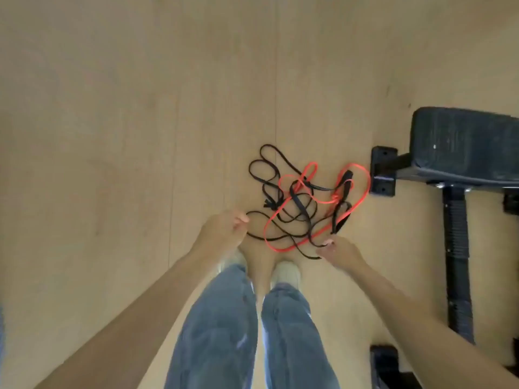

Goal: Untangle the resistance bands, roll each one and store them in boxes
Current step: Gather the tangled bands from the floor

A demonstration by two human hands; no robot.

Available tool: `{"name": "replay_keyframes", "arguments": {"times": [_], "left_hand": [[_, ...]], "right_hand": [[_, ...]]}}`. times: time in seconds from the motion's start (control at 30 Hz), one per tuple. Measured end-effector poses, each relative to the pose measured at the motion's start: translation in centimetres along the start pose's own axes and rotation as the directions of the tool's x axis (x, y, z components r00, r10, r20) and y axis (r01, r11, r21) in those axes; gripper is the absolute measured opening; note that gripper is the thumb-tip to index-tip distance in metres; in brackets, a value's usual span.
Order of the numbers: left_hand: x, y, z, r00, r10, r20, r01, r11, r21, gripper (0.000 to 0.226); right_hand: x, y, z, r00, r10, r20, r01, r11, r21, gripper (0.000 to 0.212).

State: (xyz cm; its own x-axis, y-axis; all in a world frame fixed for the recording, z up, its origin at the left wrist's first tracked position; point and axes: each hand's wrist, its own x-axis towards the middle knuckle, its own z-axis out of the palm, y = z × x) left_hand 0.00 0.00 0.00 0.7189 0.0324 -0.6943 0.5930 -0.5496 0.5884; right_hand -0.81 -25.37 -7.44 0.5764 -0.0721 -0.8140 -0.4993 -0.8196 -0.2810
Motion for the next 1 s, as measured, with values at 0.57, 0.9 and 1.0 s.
{"name": "replay_keyframes", "arguments": {"times": [0.57,0.9,1.0], "left_hand": [[23.0,-13.2,7.5,0.96,0.042,0.276,-0.121,0.954,0.276,0.09],[5.7,10.1,-10.1,0.953,0.099,0.285,-0.054,0.985,-0.162,0.017],[2.3,16.8,-17.6,0.973,0.164,0.162,-0.127,0.968,-0.218,0.024]], "right_hand": [[20.7,-2.2,13.9,0.991,-0.133,-0.023,0.127,0.975,-0.182,0.025],[-8.8,-27.2,-13.8,0.82,-0.557,-0.13,0.506,0.6,0.62,0.021],[-12.4,-29.4,-20.4,0.853,-0.472,-0.222,0.488,0.573,0.658,0.028]]}}
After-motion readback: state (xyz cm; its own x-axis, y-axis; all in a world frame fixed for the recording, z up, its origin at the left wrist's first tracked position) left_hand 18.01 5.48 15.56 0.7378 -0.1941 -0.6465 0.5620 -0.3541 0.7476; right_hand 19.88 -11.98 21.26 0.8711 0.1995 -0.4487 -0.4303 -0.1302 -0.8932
